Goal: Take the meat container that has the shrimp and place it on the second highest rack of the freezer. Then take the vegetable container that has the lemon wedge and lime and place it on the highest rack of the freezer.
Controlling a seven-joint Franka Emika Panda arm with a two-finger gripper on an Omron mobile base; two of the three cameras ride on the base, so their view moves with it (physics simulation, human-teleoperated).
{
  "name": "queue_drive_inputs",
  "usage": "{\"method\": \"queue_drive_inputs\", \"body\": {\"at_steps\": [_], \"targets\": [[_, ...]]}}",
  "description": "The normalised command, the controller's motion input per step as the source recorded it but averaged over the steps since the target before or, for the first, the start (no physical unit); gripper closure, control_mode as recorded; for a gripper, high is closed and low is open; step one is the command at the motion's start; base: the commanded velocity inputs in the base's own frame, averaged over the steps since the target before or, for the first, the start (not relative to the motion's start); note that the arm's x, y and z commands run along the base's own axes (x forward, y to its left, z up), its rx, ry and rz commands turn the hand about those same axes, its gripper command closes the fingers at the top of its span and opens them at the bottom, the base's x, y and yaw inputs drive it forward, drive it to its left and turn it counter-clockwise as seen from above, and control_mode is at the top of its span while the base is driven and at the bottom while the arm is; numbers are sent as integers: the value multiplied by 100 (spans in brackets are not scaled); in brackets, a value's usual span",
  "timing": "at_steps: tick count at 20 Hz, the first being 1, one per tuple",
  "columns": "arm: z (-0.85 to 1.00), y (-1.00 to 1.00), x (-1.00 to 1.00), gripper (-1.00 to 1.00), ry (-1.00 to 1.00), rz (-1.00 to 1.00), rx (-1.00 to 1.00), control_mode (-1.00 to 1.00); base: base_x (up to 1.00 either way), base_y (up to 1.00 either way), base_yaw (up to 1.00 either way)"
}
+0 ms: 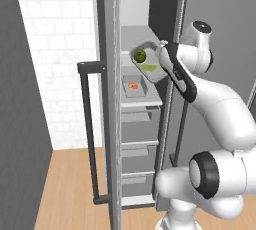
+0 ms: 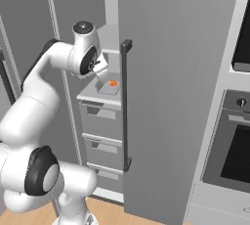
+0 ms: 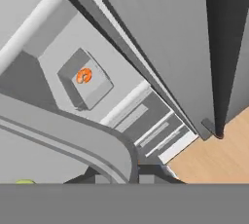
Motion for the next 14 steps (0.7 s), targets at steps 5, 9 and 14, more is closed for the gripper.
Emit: {"method": "queue_drive_inputs", "body": {"at_steps": [5, 9, 14], "targets": [[42, 10, 34, 100, -13, -24, 30, -100, 0, 0, 0], [27, 0, 58, 100, 2, -14, 2, -100, 0, 0, 0], [26, 0, 79, 100, 8, -5, 2, -100, 0, 0, 0]]}}
